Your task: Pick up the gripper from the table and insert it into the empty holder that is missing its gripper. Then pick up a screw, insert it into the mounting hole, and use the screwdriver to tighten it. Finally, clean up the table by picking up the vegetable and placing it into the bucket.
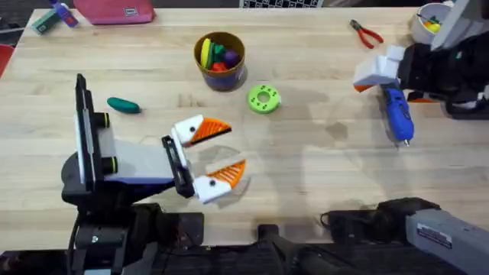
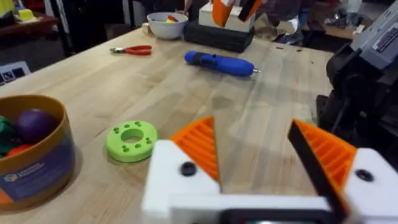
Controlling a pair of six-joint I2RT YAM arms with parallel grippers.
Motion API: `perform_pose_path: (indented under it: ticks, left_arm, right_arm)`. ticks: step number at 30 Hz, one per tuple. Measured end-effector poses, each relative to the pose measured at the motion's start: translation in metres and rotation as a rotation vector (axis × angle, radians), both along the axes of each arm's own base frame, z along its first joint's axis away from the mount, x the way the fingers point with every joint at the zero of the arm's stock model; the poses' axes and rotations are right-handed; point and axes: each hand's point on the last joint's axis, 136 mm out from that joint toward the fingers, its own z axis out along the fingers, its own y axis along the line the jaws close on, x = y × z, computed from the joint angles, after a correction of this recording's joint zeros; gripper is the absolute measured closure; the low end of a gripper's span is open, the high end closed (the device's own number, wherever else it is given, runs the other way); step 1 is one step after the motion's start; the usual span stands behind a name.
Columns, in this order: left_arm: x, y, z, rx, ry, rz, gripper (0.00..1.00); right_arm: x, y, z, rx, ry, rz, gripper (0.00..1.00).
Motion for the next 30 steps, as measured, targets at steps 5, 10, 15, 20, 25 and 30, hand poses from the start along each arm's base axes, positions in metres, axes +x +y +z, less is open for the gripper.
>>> perform_pose_path:
  ticks: [5, 10, 15, 20, 25, 30]
  left_arm:
    - [0.000, 0.000, 0.000, 0.001, -0.003, 0.000, 0.871]
    - [0.000, 0.000, 0.000, 0.003, -0.006, 0.000, 0.982]
    - [0.000, 0.000, 0.000, 0.003, -0.006, -0.001, 0.984]
    - [0.000, 0.000, 0.000, 0.003, -0.006, -0.001, 0.984]
    - [0.000, 0.000, 0.000, 0.003, -0.006, -0.001, 0.984]
    - [0.000, 0.000, 0.000, 0.003, -0.006, -0.001, 0.984]
  right_arm:
    - [0.000, 0.000, 0.000, 0.000, 0.000, 0.000, 0.007]
    - [0.000, 0.000, 0.000, 0.000, -0.001, 0.000, 0.008]
    - [0.001, -0.006, 0.001, -0.014, -0.006, -0.019, 0.009]
    - [0.002, -0.026, 0.001, -0.049, -0.006, -0.065, 0.008]
    - [0.000, -0.053, 0.001, -0.077, 0.002, -0.129, 0.008]
    - [0.003, -0.075, -0.009, -0.092, 0.040, -0.170, 0.007]
